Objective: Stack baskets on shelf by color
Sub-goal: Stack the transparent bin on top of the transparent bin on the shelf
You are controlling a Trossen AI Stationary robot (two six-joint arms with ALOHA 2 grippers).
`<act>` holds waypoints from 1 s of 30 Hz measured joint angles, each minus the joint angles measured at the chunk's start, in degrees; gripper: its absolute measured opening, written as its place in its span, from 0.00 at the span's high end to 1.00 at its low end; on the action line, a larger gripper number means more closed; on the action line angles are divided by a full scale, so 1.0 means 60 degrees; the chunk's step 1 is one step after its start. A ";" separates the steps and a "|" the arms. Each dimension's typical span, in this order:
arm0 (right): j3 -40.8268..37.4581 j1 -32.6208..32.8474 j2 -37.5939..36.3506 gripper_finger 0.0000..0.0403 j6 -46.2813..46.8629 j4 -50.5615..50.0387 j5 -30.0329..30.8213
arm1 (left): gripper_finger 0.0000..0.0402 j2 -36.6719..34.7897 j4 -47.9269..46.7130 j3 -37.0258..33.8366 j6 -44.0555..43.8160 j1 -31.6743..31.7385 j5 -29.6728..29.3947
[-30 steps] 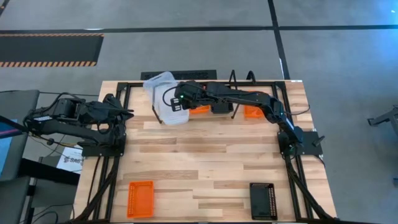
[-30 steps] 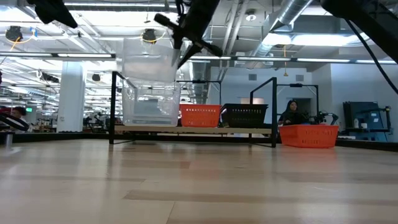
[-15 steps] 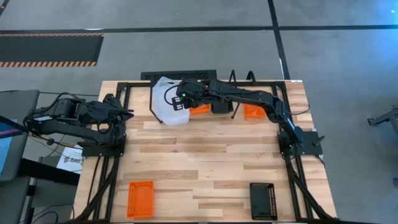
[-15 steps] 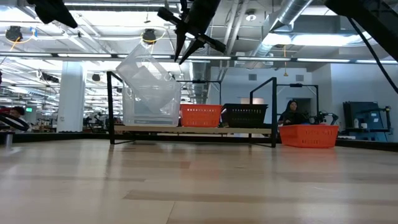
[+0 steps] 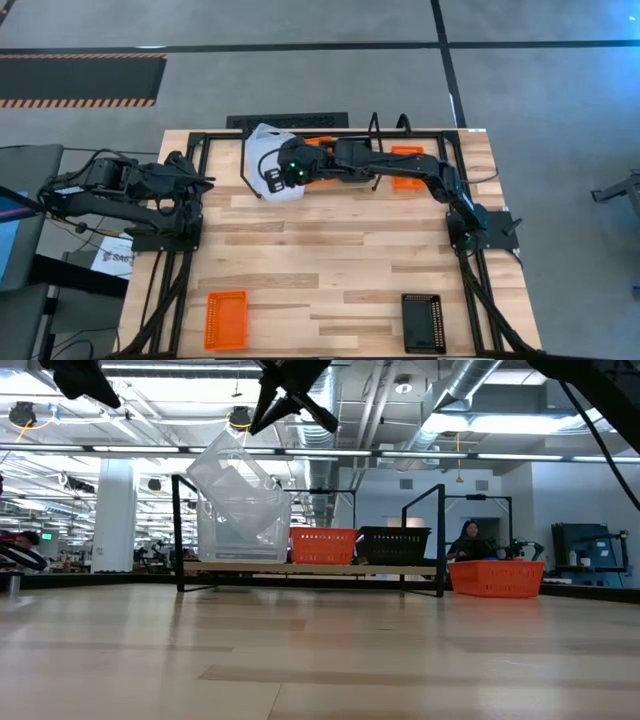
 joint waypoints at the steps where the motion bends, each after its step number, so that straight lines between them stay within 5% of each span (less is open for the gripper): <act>1: 0.0000 0.0037 0.0000 0.96 -0.0172 -0.0012 -0.0001 | 1.00 0.0000 0.0000 0.0000 -0.0002 0.0000 0.0000; 6: 0.0000 0.0097 0.0000 0.98 -0.1454 -0.0060 -0.0502 | 1.00 0.0000 0.0000 0.0000 0.0002 0.0002 0.0000; 17: 0.0000 -0.0406 0.0106 0.83 -0.3412 -0.1430 -0.2242 | 1.00 0.0000 -0.0015 0.0000 -0.0136 0.0000 -0.0042; 25: 0.0000 -0.0737 0.0109 0.81 -0.4766 -0.2061 -0.2573 | 1.00 0.0000 -0.0023 0.0000 -0.0913 0.0004 -0.0619; 30: 0.0000 -0.0930 0.0109 0.81 -0.4978 -0.2057 -0.3739 | 1.00 0.0000 -0.0023 -0.0004 -0.1225 0.0000 -0.0929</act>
